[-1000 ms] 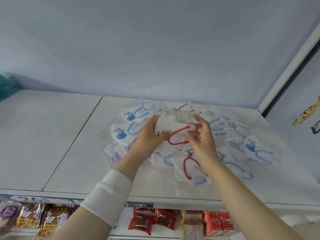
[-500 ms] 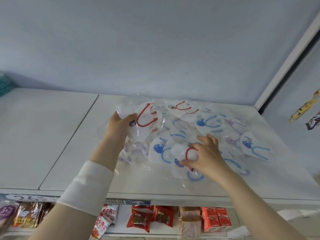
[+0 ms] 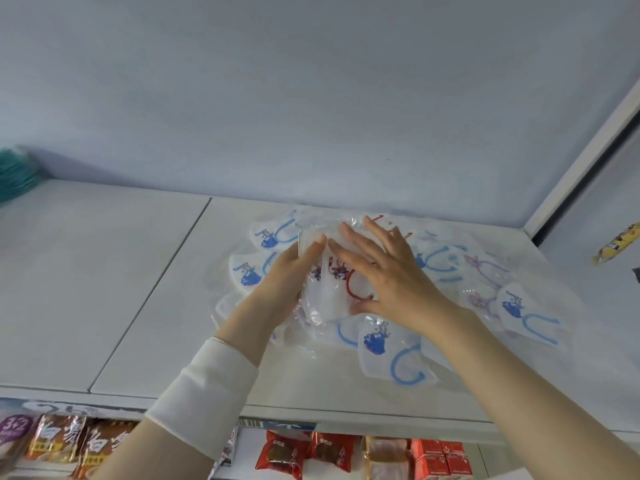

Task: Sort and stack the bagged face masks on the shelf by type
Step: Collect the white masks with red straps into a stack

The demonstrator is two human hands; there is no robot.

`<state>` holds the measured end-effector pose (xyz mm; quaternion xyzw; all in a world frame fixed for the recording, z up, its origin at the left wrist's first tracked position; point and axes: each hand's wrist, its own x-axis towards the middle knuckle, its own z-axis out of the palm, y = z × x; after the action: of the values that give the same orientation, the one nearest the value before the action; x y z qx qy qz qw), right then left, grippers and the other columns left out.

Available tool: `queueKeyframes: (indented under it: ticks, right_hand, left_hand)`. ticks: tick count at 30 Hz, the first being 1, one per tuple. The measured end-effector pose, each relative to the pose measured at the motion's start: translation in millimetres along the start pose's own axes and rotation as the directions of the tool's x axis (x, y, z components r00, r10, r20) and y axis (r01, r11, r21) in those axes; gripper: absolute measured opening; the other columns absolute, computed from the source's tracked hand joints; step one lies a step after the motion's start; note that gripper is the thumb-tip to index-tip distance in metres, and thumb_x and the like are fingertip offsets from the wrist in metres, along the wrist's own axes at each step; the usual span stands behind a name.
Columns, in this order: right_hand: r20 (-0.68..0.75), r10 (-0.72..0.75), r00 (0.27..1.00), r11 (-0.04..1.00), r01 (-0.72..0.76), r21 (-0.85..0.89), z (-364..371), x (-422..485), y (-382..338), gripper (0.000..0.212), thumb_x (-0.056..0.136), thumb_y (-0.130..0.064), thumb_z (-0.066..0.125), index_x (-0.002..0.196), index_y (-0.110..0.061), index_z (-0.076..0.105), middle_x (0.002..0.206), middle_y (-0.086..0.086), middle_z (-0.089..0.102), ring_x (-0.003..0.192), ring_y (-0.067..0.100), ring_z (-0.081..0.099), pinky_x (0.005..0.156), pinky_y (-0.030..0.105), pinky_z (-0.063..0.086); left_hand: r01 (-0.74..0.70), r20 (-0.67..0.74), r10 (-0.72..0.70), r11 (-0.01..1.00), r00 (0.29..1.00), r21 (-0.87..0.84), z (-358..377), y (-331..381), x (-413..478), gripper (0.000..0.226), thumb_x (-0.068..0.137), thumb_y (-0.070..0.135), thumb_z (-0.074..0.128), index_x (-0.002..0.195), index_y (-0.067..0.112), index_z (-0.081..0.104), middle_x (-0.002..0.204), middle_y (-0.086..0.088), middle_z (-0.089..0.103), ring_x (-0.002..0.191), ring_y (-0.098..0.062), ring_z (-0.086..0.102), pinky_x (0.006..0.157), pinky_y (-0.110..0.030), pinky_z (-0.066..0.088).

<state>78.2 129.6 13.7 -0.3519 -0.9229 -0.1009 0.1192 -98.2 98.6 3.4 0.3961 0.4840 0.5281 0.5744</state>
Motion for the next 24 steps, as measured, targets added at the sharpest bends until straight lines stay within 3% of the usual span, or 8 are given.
queueKeyframes:
  ticks: [2,4,7,10,12,17,21,24]
  right_hand:
    - [0.057,0.017,0.998,0.996,-0.022,0.09,5,1,0,0.121,0.066,-0.042,0.078,0.146,-0.033,-0.012,0.155,-0.011,-0.004,0.144,0.015,-0.01,0.115,0.043,-0.001]
    - [0.078,0.036,0.996,0.972,-0.053,0.229,8,1,4,0.122,0.068,-0.04,0.078,0.144,-0.029,-0.017,0.155,-0.009,-0.009,0.142,0.007,-0.017,0.116,0.033,-0.007]
    - [0.035,0.182,0.983,0.874,-0.178,0.451,12,5,33,0.109,0.074,-0.04,0.072,0.146,-0.035,-0.01,0.159,-0.002,0.005,0.146,0.01,0.001,0.119,0.032,0.007]
    - [0.087,0.391,0.916,0.819,-0.39,0.422,13,22,84,0.081,0.083,-0.034,0.066,0.148,-0.029,0.017,0.157,0.003,0.015,0.143,0.017,0.023,0.115,0.032,0.022]
    - [0.237,0.389,0.89,0.839,-0.448,0.307,14,42,109,0.076,0.085,-0.035,0.064,0.147,-0.023,0.021,0.157,0.004,0.014,0.14,0.019,0.029,0.111,0.029,0.024]
    - [0.519,0.307,0.798,0.835,-0.487,0.255,44,79,135,0.097,0.076,-0.046,0.071,0.15,-0.026,0.01,0.158,0.004,0.012,0.143,0.024,0.022,0.115,0.034,0.021]
    - [0.433,0.369,0.822,0.719,-0.548,0.427,61,77,141,0.09,0.066,-0.038,0.081,0.142,-0.025,0.035,0.139,-0.007,0.047,0.127,0.015,0.045,0.107,0.029,0.034]
    - [0.358,0.381,0.852,0.72,-0.517,0.463,61,72,143,0.083,0.067,-0.038,0.08,0.138,-0.025,0.04,0.137,-0.006,0.049,0.126,0.016,0.046,0.106,0.031,0.036]
  left_hand:
    - [-0.033,0.024,0.032,0.997,0.999,0.069,1,-7,2,0.032,0.09,0.026,0.058,0.119,0.012,0.06,0.107,-0.011,0.071,0.1,-0.027,0.068,0.087,-0.04,0.054]
    - [-0.037,-0.007,0.037,0.997,0.999,0.061,0,-13,7,0.029,0.087,0.012,0.063,0.115,0.008,0.061,0.104,-0.014,0.071,0.097,-0.03,0.068,0.086,-0.042,0.055]
    - [0.014,-0.149,-0.012,1.0,0.989,0.016,-9,-13,20,0.019,0.085,0.006,0.065,0.104,0.008,0.065,0.098,-0.015,0.071,0.092,-0.033,0.068,0.087,-0.046,0.054]
    - [0.024,-0.306,-0.031,0.999,0.951,-0.026,-22,-3,42,0.019,0.086,0.008,0.064,0.105,0.005,0.064,0.096,-0.018,0.069,0.084,-0.032,0.066,0.084,-0.046,0.055]
    - [0.012,-0.389,-0.034,0.998,0.921,-0.058,-23,3,58,0.025,0.086,0.008,0.063,0.11,0.002,0.061,0.092,-0.015,0.068,0.079,-0.029,0.065,0.077,-0.041,0.056]
    - [0.026,-0.433,-0.109,0.981,0.895,-0.194,-11,10,88,0.023,0.088,0.003,0.058,0.112,0.001,0.057,0.087,-0.011,0.064,0.077,-0.025,0.062,0.069,-0.036,0.053]
    - [0.005,-0.5,-0.131,0.969,0.856,-0.246,-20,14,95,0.019,0.089,0.004,0.057,0.108,0.001,0.055,0.082,-0.01,0.062,0.073,-0.023,0.06,0.065,-0.036,0.051]
    - [-0.004,-0.514,-0.14,0.963,0.846,-0.27,-26,15,99,0.028,0.089,0.004,0.056,0.116,-0.003,0.055,0.084,-0.012,0.062,0.074,-0.025,0.06,0.066,-0.037,0.051]
